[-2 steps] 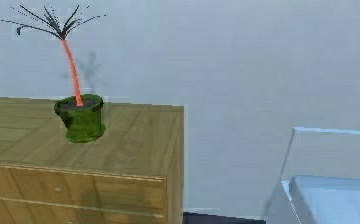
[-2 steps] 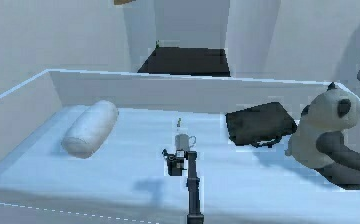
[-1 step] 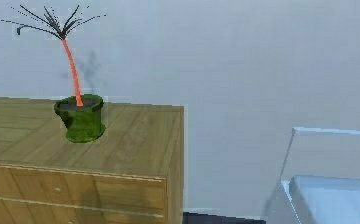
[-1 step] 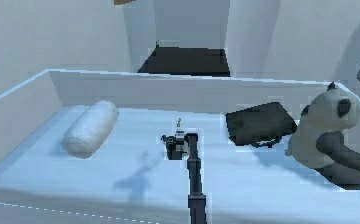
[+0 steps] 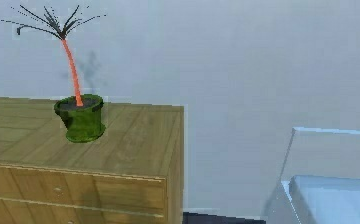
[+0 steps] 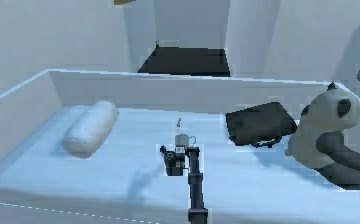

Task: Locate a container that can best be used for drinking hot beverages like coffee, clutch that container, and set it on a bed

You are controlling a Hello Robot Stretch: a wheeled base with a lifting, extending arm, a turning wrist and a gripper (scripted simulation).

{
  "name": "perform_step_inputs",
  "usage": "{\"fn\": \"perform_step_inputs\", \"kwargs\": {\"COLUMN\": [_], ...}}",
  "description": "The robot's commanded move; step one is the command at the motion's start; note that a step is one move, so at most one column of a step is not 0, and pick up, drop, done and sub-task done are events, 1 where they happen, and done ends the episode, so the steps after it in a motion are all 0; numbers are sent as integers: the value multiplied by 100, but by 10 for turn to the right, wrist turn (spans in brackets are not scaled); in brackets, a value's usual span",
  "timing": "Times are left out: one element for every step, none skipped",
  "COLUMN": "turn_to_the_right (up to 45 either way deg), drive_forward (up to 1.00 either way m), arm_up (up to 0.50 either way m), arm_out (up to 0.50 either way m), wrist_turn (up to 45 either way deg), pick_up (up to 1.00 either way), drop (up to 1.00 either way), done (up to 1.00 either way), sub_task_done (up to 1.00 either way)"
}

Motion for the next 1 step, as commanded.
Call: {"fn": "perform_step_inputs", "kwargs": {"turn_to_the_right": [0], "drive_forward": [0], "arm_up": [0], "arm_out": [0], "wrist_turn": [0], "pick_up": [0], "drop": [0], "done": [100], "sub_task_done": [0]}}
